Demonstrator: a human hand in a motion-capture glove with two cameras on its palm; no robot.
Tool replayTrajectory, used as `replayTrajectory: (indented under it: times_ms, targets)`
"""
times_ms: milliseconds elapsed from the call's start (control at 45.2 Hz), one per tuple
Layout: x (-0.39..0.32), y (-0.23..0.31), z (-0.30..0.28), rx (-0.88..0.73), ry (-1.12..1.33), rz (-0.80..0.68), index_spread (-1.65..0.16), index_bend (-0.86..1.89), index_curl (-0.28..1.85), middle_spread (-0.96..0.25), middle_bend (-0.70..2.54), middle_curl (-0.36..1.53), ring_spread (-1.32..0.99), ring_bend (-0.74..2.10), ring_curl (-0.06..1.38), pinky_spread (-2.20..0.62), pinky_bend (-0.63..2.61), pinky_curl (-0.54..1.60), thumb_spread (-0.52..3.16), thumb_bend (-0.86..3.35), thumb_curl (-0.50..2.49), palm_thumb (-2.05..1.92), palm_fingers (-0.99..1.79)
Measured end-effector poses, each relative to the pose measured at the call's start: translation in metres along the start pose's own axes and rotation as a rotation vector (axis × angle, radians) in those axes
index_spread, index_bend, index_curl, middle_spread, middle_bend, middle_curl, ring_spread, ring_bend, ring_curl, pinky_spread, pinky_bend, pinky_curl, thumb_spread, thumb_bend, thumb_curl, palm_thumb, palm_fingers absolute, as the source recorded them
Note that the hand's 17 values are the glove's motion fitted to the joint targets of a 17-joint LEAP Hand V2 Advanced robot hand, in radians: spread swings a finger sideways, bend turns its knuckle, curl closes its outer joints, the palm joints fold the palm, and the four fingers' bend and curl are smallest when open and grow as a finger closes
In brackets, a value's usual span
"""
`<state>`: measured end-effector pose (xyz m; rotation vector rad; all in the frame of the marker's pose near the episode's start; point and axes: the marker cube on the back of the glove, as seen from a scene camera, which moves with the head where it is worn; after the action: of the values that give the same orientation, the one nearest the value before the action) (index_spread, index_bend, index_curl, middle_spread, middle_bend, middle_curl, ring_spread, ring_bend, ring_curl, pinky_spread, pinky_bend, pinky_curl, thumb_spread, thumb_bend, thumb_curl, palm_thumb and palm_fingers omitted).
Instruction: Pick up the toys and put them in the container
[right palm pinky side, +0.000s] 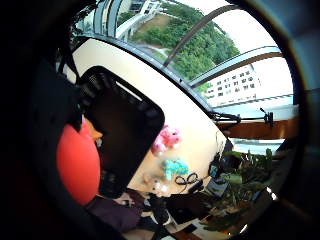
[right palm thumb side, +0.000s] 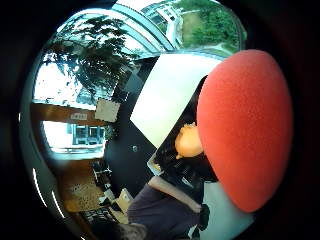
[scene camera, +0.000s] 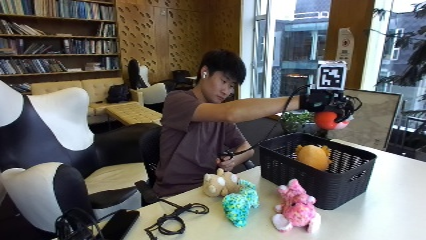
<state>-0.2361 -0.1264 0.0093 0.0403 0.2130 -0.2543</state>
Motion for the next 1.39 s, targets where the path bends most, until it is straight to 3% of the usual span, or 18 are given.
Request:
replayTrajectory:
  times_ms: [66, 177, 243, 265, 332, 486, 619, 729, 862, 1194, 1392]
  targets:
    - [-0.021, -0.008, 0.004, -0.037, -0.066, 0.005, -0.40, 0.67, 0.74, -0.40, 1.01, 0.81, -0.48, 1.41, 0.75, -0.33, 1.43, 0.61, 0.25, 0.15, 0.95, 0.72, 0.22]
    - [-0.019, -0.015, 0.019, -0.136, 0.093, 0.103, -0.38, 0.55, 0.71, -0.40, 0.86, 0.77, -0.47, 1.37, 0.73, -0.31, 1.48, 0.59, 0.37, 0.12, 0.96, 0.69, 0.08]
    - [-0.022, -0.013, 0.022, -0.219, 0.061, 0.055, -0.34, 0.38, 0.65, -0.34, 0.69, 0.71, -0.40, 1.27, 0.69, -0.25, 1.44, 0.57, 0.60, 0.04, 0.93, 0.52, -0.23]
    - [-0.021, -0.012, 0.023, -0.236, 0.048, 0.055, -0.32, 0.29, 0.61, -0.28, 0.57, 0.66, -0.33, 1.11, 0.65, -0.19, 1.44, 0.57, 0.67, -0.01, 0.89, 0.45, -0.52]
    - [-0.011, -0.013, 0.022, -0.234, 0.075, 0.145, -0.29, 0.17, 0.55, -0.16, 0.39, 0.60, -0.23, 0.84, 0.59, -0.11, 1.42, 0.54, 0.81, -0.07, 0.81, 0.34, -0.66]
    - [0.023, 0.001, -0.002, -0.178, 0.093, 0.119, -0.26, 0.07, 0.43, -0.03, 0.15, 0.49, -0.08, 0.50, 0.46, -0.01, 1.25, 0.47, 1.01, -0.06, 0.67, 0.17, -0.49]
    - [0.053, 0.031, -0.032, -0.175, -0.006, -0.022, -0.25, 0.07, 0.37, 0.00, 0.12, 0.44, -0.03, 0.37, 0.40, 0.03, 1.10, 0.41, 1.11, -0.03, 0.59, 0.12, -0.39]
    - [0.097, 0.057, -0.049, -0.196, 0.018, 0.057, -0.25, 0.06, 0.32, 0.00, 0.11, 0.40, -0.01, 0.31, 0.38, 0.05, 1.03, 0.38, 1.16, -0.02, 0.54, 0.11, -0.35]
    - [0.172, 0.092, -0.052, -0.223, 0.170, 0.273, -0.25, 0.05, 0.27, 0.00, 0.12, 0.36, 0.00, 0.30, 0.38, 0.06, 1.00, 0.37, 1.20, -0.02, 0.49, 0.10, -0.29]
    - [0.283, 0.178, -0.043, -0.243, 0.089, 0.400, -0.25, 0.05, 0.18, -0.01, 0.15, 0.31, 0.01, 0.30, 0.38, 0.06, 0.98, 0.35, 1.23, -0.02, 0.42, 0.08, -0.22]
    - [0.311, 0.212, 0.003, -0.223, -0.019, 0.369, -0.25, 0.07, 0.16, -0.01, 0.15, 0.30, 0.01, 0.31, 0.38, 0.06, 0.97, 0.35, 1.24, -0.02, 0.39, 0.08, -0.21]
